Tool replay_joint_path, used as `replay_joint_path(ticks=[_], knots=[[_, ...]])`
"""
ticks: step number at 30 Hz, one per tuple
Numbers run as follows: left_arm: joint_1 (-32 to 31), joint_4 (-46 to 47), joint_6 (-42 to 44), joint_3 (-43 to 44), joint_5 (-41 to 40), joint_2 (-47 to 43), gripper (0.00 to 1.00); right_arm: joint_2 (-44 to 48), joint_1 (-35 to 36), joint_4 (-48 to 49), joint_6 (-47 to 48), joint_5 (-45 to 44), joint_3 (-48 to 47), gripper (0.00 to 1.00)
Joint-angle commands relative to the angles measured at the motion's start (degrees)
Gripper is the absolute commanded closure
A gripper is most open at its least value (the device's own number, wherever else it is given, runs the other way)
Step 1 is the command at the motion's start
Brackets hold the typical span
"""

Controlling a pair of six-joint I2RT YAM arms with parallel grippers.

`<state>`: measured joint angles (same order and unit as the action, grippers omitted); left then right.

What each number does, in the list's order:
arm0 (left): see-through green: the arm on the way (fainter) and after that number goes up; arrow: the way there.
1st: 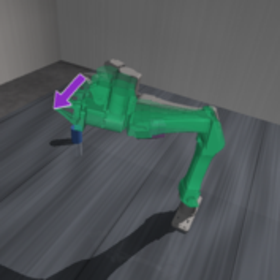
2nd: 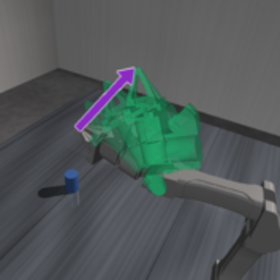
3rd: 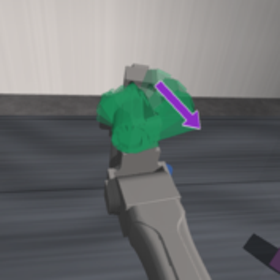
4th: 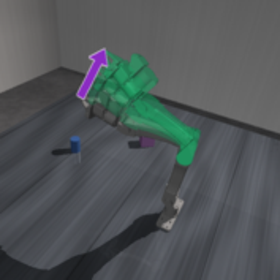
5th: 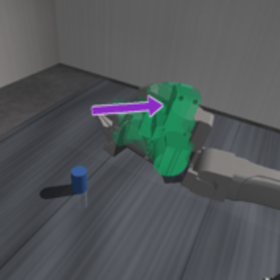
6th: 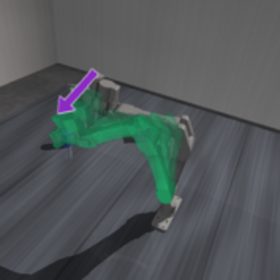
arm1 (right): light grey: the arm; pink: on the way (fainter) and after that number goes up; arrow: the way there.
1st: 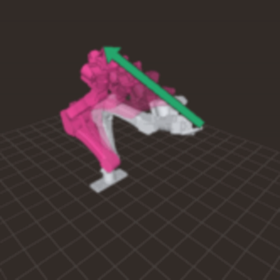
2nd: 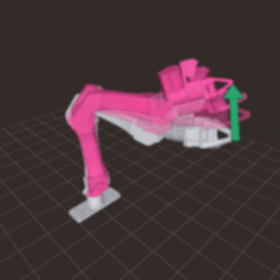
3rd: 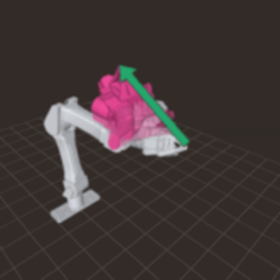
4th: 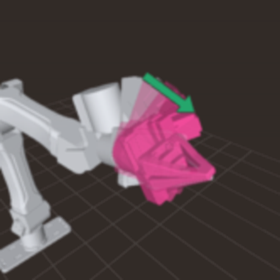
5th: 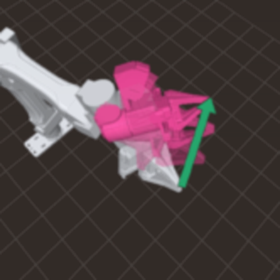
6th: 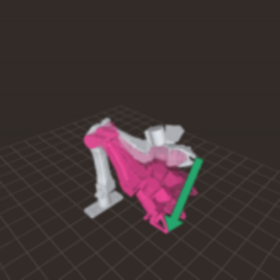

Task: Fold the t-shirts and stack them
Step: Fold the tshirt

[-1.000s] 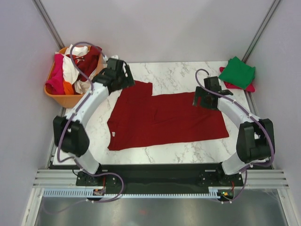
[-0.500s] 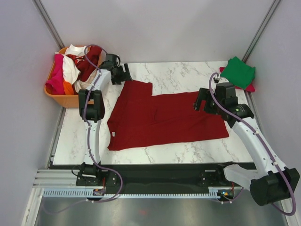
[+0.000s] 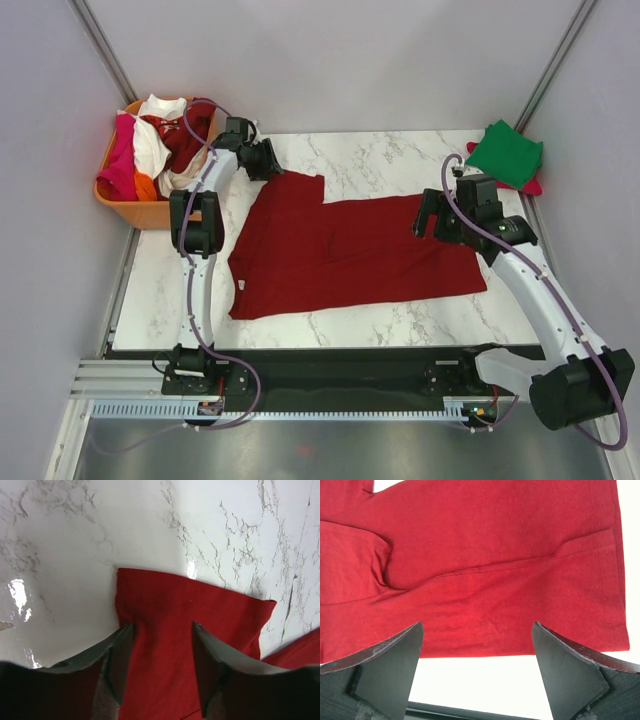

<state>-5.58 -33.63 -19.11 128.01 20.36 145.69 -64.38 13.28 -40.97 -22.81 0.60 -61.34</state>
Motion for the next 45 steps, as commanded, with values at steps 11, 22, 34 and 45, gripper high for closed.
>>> replay_joint_path(ticks=[11,22,34,45], knots=[[0.1,-1.8,-2.4,0.1,2.5,-1.1,0.98,-20.1,-3.7,10.7,-4.7,-6.2,-5.1,0.02],[-0.1,-1.9,-2.3,-10.4,3.4,-16.9,0.98,-50.7,-13.1,11.0,-1.5,-8.0,-28.5,0.11],[-1.2,-2.1,-0.9,-13.7,4.0,-20.1,0.98,-63.8,-15.6,7.8,0.9,-13.7,-43.6,0.16],[-1.3,-2.1,-1.4,-13.2,4.2,-19.6,0.98,-67.6,-17.1,9.2,0.1,-8.4,-42.8,0.35]])
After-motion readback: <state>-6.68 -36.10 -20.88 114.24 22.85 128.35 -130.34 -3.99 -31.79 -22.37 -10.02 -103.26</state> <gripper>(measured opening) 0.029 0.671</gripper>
